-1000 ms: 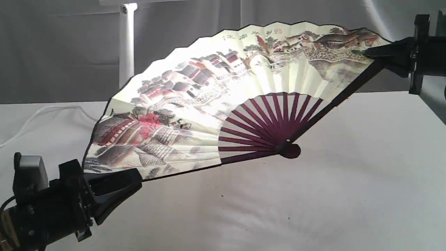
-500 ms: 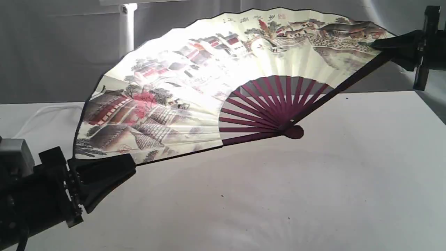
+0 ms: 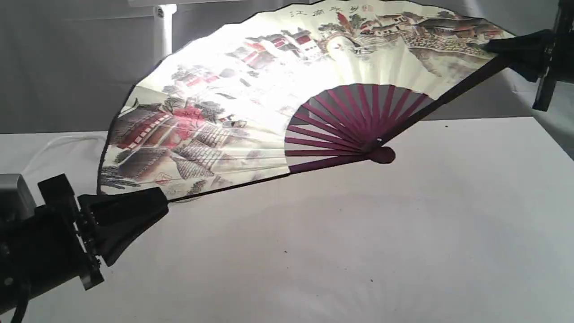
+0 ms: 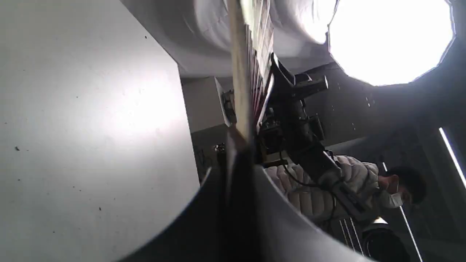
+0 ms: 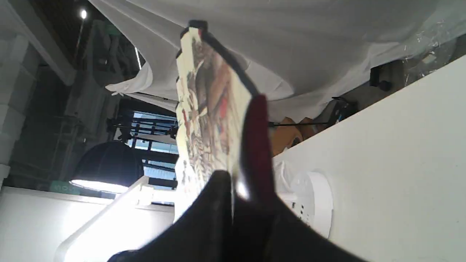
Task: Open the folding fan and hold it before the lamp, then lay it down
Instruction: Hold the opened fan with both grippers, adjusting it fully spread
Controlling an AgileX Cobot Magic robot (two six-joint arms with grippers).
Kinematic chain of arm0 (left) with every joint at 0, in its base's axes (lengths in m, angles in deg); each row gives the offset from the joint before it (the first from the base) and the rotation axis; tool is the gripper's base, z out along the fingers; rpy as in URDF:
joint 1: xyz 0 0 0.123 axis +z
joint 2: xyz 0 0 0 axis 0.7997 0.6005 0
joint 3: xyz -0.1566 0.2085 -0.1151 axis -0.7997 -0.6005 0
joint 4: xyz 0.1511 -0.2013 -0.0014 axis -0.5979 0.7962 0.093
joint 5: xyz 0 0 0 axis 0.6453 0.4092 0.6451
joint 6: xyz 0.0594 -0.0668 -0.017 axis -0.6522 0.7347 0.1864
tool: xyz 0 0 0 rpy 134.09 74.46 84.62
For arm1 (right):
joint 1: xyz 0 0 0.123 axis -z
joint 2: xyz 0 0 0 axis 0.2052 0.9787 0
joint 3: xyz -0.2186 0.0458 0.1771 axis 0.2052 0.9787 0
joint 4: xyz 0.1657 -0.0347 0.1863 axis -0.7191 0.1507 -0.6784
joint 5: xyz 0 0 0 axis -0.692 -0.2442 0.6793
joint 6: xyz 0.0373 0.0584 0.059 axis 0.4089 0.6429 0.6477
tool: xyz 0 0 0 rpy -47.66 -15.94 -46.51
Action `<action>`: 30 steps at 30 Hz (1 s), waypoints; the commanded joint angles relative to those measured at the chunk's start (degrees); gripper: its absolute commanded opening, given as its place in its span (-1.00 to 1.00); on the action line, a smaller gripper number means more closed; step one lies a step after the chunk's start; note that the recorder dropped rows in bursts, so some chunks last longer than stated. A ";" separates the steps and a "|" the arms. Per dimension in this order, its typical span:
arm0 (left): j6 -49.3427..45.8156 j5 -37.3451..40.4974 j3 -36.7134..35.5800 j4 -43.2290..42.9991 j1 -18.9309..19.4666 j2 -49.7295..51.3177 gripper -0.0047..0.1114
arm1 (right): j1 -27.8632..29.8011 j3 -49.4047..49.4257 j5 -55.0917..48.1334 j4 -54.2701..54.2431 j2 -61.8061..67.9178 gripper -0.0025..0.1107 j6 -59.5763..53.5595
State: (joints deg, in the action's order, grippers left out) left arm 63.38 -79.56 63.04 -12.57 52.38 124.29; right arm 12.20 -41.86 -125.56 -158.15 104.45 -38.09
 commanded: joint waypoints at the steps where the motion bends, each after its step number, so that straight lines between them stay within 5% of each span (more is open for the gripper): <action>1: 1.08 2.47 -0.93 3.35 1.46 -0.69 -0.92 | 3.26 -0.90 5.36 -3.36 -0.74 -0.96 -0.37; 16: 10.19 2.47 -0.93 3.01 1.46 -0.69 -0.92 | 3.26 -0.90 5.17 3.10 -0.74 -0.96 11.70; 30: 10.16 2.47 -0.93 3.15 1.46 -0.69 -0.92 | 3.26 -0.90 5.40 3.25 -0.74 -0.96 11.62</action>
State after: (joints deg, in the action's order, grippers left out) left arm 73.61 -79.00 62.77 -12.06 52.83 124.29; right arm 13.11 -42.05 -125.56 -152.59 104.45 -25.94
